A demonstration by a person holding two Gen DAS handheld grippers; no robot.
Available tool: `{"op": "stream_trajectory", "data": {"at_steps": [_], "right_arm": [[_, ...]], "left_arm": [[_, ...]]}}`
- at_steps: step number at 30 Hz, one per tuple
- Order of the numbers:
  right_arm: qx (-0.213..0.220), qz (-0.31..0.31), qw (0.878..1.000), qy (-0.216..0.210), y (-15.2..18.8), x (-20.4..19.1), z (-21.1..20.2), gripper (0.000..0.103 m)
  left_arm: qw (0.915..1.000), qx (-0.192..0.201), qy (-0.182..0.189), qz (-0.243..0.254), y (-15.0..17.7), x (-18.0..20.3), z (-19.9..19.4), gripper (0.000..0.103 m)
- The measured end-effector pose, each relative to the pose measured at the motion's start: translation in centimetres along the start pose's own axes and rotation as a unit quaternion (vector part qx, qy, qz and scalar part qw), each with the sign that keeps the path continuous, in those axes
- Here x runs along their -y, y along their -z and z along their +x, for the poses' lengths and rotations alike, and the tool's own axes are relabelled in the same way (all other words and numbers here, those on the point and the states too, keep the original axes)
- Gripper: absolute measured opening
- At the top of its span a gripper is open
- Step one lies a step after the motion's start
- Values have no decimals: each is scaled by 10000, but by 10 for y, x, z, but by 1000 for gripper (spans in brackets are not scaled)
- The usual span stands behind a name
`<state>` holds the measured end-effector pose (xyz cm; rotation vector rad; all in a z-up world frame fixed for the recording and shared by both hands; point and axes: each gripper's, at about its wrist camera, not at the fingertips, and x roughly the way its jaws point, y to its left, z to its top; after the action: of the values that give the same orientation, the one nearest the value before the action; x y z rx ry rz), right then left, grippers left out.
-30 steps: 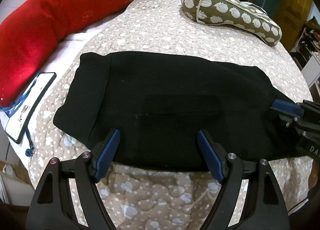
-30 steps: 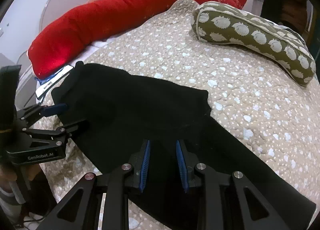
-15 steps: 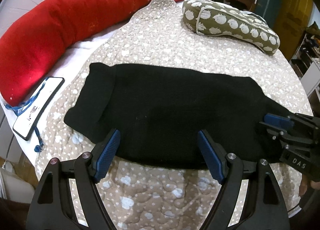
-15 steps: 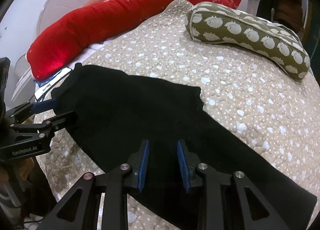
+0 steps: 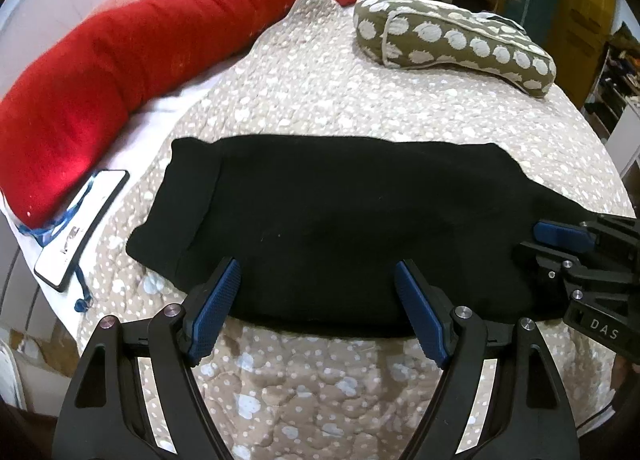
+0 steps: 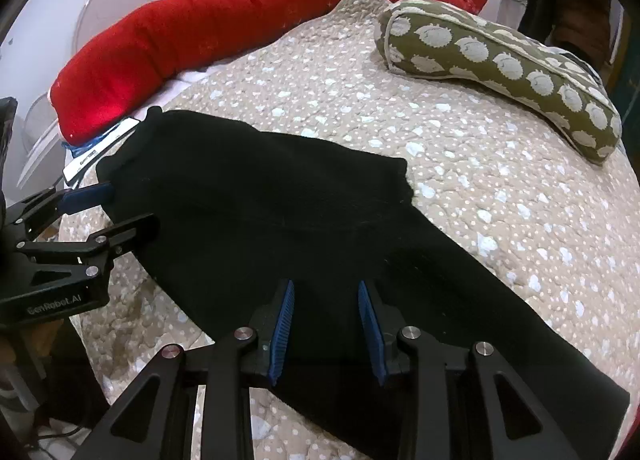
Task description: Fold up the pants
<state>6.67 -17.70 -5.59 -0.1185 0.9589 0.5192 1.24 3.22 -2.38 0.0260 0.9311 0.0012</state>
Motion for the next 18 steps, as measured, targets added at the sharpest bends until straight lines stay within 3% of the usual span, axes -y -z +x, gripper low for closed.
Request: {"op": "stream_trajectory", "data": {"at_steps": [11,18], "right_arm": [[52,222,9997,33,12,14,-10,32],[58,514,9985,198,48,51,-34,32]], "left_arm": [[9996,92,178,177,-2,21,-12,80],[9963,4,601,617,-7,70,-12,80]]}}
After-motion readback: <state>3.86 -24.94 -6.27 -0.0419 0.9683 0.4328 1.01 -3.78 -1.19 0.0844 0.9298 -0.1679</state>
